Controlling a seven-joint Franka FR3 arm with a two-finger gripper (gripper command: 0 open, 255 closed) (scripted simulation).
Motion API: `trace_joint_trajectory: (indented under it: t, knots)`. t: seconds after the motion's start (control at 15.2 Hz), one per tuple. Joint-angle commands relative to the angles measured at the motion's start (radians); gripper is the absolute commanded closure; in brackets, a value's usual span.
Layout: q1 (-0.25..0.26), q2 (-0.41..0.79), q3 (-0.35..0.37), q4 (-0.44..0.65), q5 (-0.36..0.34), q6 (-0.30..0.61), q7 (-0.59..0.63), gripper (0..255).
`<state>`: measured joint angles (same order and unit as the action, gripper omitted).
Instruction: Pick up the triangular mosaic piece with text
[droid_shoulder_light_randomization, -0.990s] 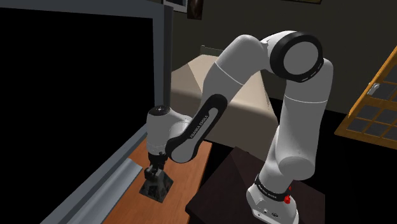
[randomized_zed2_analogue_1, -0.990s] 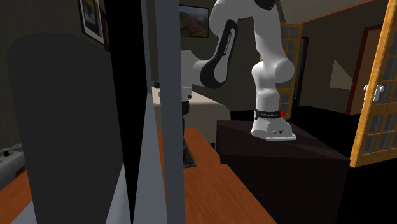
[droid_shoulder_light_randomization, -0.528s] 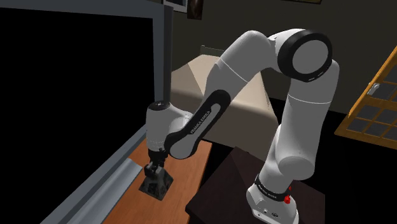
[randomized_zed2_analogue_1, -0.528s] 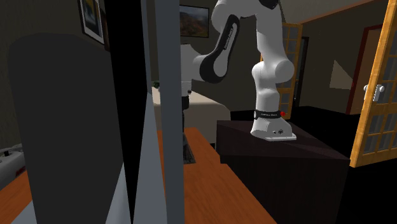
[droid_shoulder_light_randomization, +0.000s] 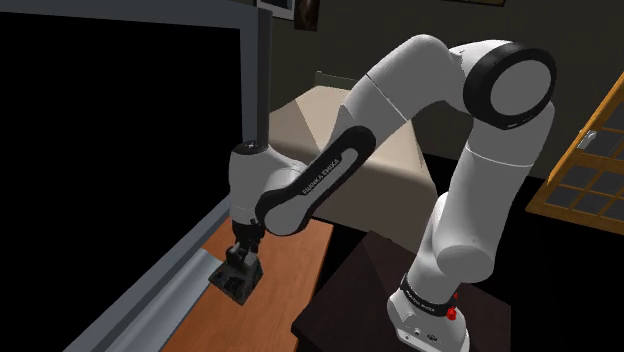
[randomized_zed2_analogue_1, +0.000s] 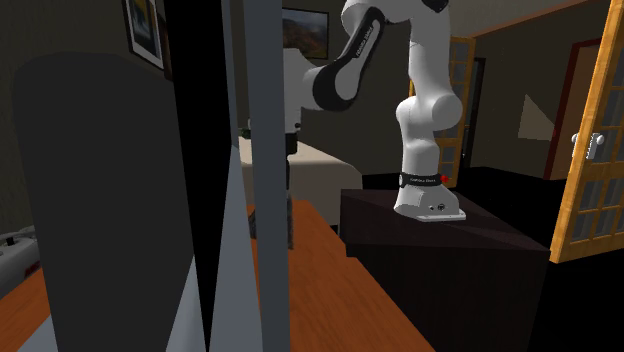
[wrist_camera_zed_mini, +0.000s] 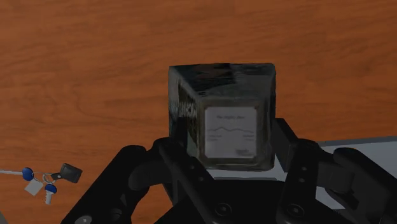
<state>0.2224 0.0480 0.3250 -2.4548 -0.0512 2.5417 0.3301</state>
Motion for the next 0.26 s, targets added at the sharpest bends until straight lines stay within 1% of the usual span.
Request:
trace_joint_trajectory:
  t: [0.0,0.2]
  knots:
    - [-0.001,-0.024,0.001,0.007,0.016,-0.03,-0.013,255]
    - [-0.001,-0.038,0.002,0.01,0.024,-0.046,-0.018,255]
